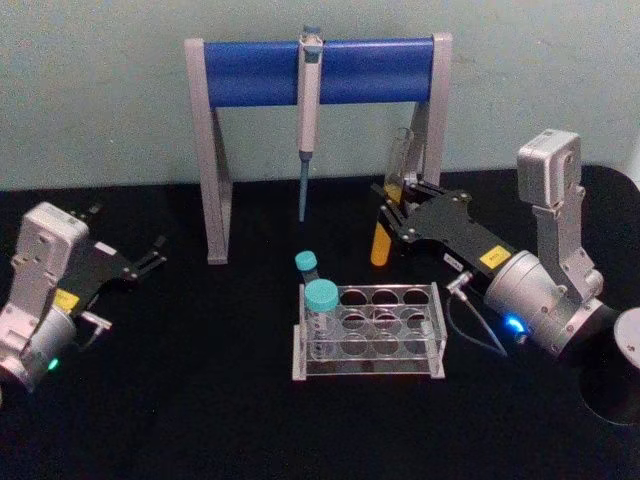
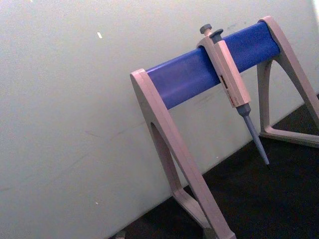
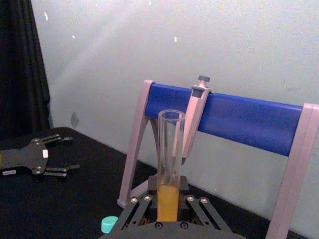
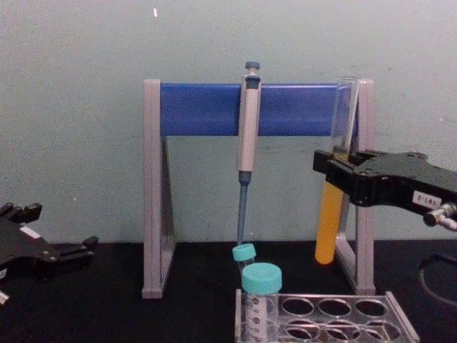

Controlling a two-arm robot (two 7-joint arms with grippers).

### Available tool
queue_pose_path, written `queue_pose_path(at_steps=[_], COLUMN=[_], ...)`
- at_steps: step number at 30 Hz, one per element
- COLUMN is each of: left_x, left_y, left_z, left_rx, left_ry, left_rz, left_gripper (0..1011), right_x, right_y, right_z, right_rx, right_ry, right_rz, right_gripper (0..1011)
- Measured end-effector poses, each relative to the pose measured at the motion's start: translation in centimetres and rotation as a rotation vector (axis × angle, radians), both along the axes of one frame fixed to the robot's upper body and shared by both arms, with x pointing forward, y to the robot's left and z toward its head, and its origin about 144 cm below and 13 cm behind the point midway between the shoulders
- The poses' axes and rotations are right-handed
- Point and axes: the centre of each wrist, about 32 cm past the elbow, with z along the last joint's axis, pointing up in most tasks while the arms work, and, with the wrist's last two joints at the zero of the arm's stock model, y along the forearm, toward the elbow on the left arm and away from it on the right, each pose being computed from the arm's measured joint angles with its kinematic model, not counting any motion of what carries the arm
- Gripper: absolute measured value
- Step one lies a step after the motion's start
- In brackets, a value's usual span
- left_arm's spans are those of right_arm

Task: Pick up the test tube from the test tube rack, shake it, then place it back into the test tube rack.

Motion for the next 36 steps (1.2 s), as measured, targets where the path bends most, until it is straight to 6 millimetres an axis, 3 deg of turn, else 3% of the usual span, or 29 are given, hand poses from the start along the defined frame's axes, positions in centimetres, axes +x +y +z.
queue_pose_path(at_steps=[36], left_x=[0.00], left_y=[0.00], left_z=[0.00], left_rx=[0.000], left_ry=[0.000], left_rz=[0.000], left_gripper=[1001], right_x=[-0.43], right_y=[-0.62], right_z=[0.09], right_rx=[-0.010], right_ry=[-0.004], right_rz=[0.009], right_gripper=[223])
